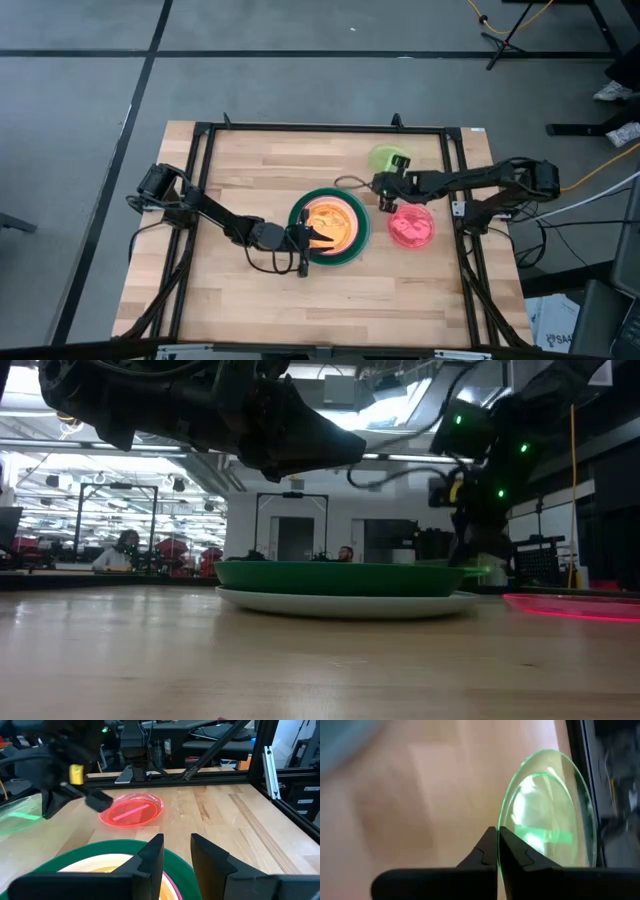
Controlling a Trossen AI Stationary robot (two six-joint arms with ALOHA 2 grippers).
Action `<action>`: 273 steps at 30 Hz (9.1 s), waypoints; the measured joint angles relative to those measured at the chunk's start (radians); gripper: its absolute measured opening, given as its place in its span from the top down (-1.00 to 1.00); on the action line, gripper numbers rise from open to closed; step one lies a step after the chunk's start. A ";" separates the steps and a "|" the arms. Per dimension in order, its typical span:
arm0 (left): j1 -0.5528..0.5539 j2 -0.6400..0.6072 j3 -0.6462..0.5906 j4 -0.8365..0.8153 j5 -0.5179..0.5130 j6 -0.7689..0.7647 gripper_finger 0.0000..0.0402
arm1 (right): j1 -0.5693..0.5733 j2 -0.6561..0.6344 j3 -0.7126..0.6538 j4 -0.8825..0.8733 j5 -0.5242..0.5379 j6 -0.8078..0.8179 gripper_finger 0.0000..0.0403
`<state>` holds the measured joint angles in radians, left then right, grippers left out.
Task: Stack plastic plates
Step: Stack the light green plate on top of the orange plate, then stack the red plate on top of the light green plate
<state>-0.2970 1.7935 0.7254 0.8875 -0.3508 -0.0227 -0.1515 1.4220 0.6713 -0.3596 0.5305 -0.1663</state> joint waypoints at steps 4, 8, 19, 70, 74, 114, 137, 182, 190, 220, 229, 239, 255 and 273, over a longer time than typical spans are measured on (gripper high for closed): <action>0.000 0.000 0.000 -0.001 0.000 0.000 0.55 | 0.098 -0.007 0.024 0.004 0.000 -0.042 1.00; 0.000 0.000 0.000 -0.002 0.000 0.000 0.55 | 0.183 -0.007 0.041 0.021 -0.022 -0.096 1.00; 0.000 0.000 0.000 -0.004 0.000 0.000 0.55 | 0.333 -0.004 0.042 0.163 -0.169 -0.254 1.00; 0.000 -0.001 0.000 0.004 0.003 0.001 0.55 | 0.407 0.234 0.042 0.596 -0.444 -0.411 0.99; -0.001 -0.001 0.000 0.004 0.004 0.007 0.55 | 0.407 0.234 0.042 0.595 -0.443 -0.357 0.87; -0.001 -0.001 0.000 0.003 0.028 0.000 0.55 | 0.420 -0.037 0.147 -0.398 -0.522 0.678 0.32; 0.000 0.000 0.000 0.003 0.018 -0.002 0.55 | 0.420 0.143 0.090 -0.303 -0.409 0.765 0.32; 0.000 0.000 0.000 0.004 0.019 -0.002 0.55 | 0.420 0.153 0.112 -0.319 -0.336 0.676 0.64; 0.000 0.000 0.000 0.004 0.019 -0.002 0.55 | 0.421 0.153 0.111 -0.330 -0.308 0.584 0.94; -0.002 0.000 0.000 0.004 0.019 -0.001 0.55 | 0.421 0.150 0.363 -0.573 0.036 0.357 1.00; -0.053 -0.030 0.000 0.021 0.019 0.099 0.55 | 0.421 0.150 0.363 -0.389 -0.012 0.096 1.00; -0.113 -0.080 -0.001 0.020 0.019 0.193 0.55 | 0.429 0.159 0.363 -0.224 -0.165 -0.132 1.00; -0.112 -0.080 -0.003 0.014 0.023 0.192 0.55 | 0.426 0.266 0.363 0.034 -0.342 -0.392 1.00; -0.111 -0.080 -0.003 0.022 0.015 0.187 0.55 | 0.384 0.272 0.363 0.051 -0.415 -0.275 1.00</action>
<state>-0.4077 1.7138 0.7219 0.9095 -0.3355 0.1642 0.2323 1.6941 1.0348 -0.3084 0.1151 -0.4409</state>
